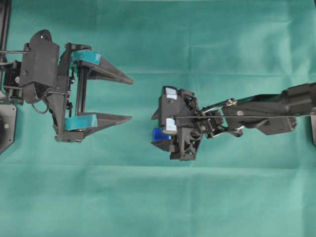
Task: Handover the blue block to the right arm after grasping it with the left arm, then place it in the designated position.
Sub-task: 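Lower the cube with the right gripper onto the white marker spot, then open the right gripper to release the cube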
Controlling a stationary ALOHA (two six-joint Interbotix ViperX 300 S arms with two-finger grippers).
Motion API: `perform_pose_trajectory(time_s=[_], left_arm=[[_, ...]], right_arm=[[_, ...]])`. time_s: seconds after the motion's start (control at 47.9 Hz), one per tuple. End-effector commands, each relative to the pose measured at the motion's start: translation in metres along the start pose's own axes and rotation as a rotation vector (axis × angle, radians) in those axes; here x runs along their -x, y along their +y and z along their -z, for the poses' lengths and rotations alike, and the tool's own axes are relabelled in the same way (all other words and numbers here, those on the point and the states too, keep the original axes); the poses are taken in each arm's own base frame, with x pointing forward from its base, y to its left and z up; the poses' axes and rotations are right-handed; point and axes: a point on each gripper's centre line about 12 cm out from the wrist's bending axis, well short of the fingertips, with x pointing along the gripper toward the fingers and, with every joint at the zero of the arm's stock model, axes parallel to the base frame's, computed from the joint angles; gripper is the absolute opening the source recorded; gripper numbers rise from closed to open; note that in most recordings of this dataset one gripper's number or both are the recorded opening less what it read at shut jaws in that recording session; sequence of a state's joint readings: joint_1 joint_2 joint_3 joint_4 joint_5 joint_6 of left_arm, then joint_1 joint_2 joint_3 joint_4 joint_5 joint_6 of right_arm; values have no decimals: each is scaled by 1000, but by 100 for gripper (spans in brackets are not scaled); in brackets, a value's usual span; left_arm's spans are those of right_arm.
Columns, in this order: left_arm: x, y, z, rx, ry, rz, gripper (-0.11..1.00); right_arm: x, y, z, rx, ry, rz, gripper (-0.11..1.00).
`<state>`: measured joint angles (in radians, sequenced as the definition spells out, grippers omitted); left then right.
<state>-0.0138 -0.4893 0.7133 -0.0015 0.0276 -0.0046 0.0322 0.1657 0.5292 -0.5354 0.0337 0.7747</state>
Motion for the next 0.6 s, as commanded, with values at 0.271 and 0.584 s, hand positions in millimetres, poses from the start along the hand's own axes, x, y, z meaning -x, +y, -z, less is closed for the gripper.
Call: perform_pose_trajectory(time_s=[0.271,0.584], left_arm=[[4,1,-13,-4,-40,-3,99],[4,1,-14,-4,-41,-3,99]], right_arm=[[80,-2,-42,22,-116,58,82],[140,-2,-55,32,-229,54,82]])
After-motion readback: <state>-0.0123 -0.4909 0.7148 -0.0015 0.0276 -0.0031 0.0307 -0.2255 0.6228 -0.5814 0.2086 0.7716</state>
